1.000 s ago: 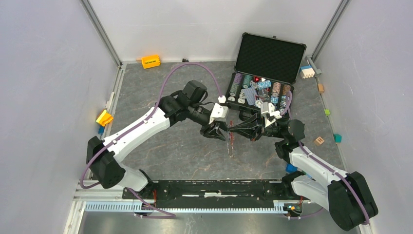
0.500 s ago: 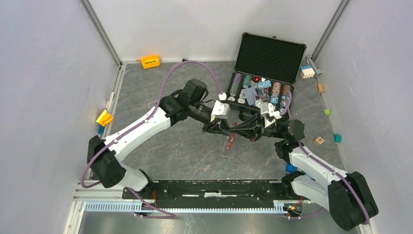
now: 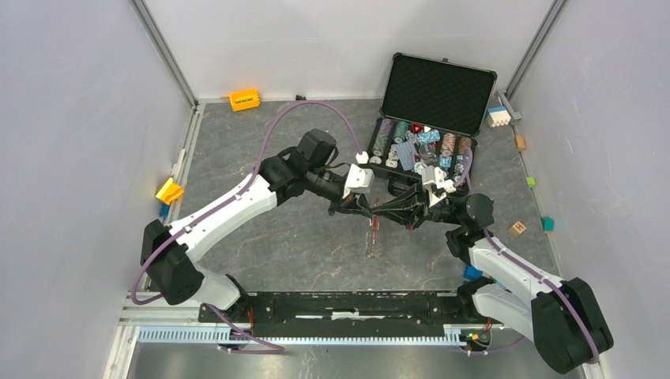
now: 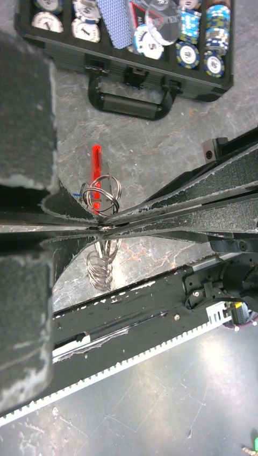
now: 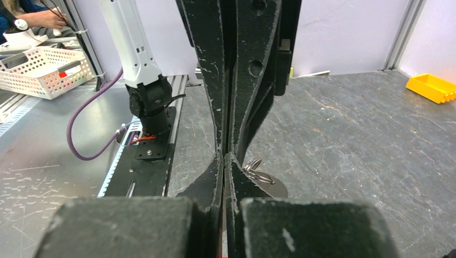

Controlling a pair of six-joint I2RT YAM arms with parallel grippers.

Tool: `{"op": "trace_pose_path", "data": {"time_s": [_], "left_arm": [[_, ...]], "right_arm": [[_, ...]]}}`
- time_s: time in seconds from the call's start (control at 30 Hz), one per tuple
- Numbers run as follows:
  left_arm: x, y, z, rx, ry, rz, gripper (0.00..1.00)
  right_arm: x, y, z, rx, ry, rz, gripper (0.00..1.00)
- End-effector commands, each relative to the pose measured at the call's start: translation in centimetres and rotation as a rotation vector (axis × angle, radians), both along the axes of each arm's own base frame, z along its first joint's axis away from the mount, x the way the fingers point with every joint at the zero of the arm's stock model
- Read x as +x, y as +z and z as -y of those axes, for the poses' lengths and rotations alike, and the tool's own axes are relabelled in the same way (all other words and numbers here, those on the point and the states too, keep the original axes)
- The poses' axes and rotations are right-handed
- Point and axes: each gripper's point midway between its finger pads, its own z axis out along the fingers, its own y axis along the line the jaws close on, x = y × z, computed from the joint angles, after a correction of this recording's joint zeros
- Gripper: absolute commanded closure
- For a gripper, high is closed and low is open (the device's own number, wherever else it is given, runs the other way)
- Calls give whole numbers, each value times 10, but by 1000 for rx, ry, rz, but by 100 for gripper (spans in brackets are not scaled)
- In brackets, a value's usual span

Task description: Put the keys on the keyring

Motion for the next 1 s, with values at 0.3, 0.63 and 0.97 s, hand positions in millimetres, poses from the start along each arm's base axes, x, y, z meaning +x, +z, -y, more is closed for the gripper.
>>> {"op": "trace_pose_path", "data": {"time_s": [0.3,0.63,0.97], "left_arm": [[14,17,-14,216,224,127,98],[18,18,-27,472,301,234,98],[16,14,-33,663,346,198,98]], "right_arm": [[15,-1,2,-20,-73,71,91],[12,-1,2,-33,-61,94,64],[9,-3,2,-30,-45,93,63]]}}
